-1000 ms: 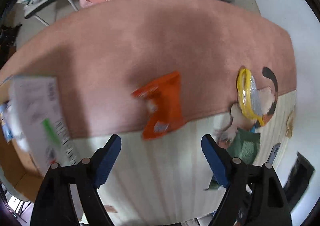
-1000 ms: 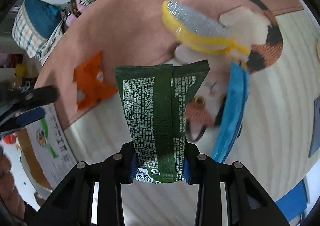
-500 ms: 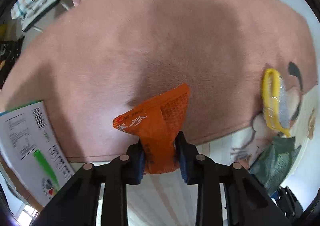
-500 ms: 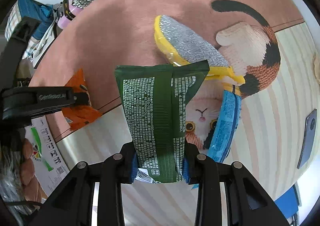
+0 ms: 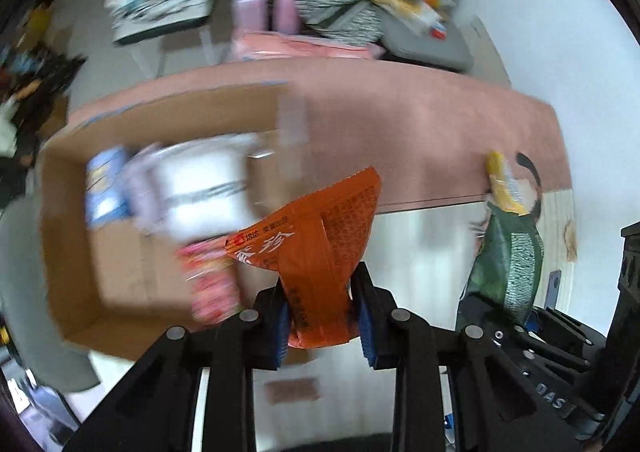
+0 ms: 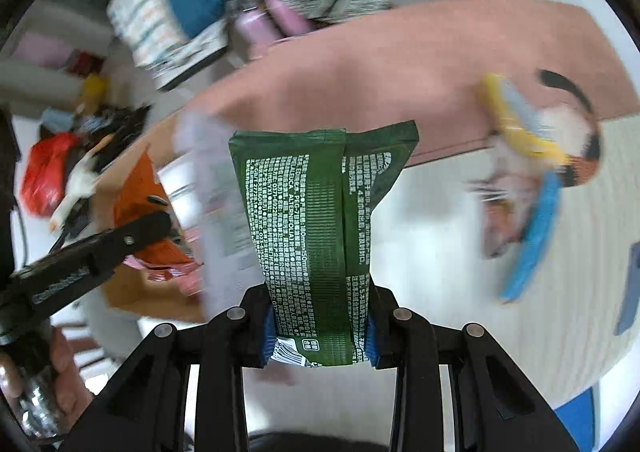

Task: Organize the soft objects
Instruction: 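Place the orange bag and green packet into the box and release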

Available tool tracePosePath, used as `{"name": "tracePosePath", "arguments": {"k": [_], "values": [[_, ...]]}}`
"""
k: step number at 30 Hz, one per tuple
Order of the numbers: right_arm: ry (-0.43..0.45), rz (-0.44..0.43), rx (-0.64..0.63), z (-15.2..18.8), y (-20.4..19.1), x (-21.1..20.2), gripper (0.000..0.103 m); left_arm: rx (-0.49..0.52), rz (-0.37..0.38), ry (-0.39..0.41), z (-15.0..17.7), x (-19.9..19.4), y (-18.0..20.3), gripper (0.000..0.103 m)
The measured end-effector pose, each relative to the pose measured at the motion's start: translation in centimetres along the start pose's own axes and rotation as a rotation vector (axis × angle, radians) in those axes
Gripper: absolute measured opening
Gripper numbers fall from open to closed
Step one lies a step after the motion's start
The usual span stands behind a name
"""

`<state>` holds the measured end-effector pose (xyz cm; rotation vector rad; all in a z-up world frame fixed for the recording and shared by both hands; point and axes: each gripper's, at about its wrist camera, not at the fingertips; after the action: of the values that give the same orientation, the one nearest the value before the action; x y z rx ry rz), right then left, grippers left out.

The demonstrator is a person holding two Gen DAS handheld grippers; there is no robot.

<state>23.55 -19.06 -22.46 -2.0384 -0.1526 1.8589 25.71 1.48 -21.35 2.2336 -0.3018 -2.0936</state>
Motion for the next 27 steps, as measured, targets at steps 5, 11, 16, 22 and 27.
{"name": "tracePosePath", "arguments": {"k": [5, 11, 16, 22, 27], "values": [[-0.062, -0.058, -0.124, 1.8, -11.7, 4.9, 0.035, -0.098, -0.072, -0.052, 0.9, -0.4, -10.9, 0.025], [-0.146, -0.040, -0.196, 2.6, -21.3, 13.2, 0.035, -0.182, -0.080, -0.182, 0.2, 3.3, -20.3, 0.025], [-0.200, 0.011, -0.207, 2.4, -24.1, 18.4, 0.035, -0.180, -0.052, -0.265, -1.1, 6.6, -23.3, 0.025], [-0.231, 0.058, -0.198, 2.4, -24.1, 21.8, 0.035, -0.157, -0.065, -0.311, -1.3, 8.6, -23.8, 0.025], [-0.284, 0.120, -0.211, 2.6, -24.7, 24.4, 0.036, -0.139, -0.068, -0.313, -0.8, 8.9, -23.8, 0.025]]}}
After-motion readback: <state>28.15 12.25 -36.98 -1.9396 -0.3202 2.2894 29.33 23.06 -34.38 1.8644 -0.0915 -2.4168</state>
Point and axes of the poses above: each gripper's, at about its wrist camera, not at the fingertips, and x roughly the way its jaws point, y to its right, z to its underside
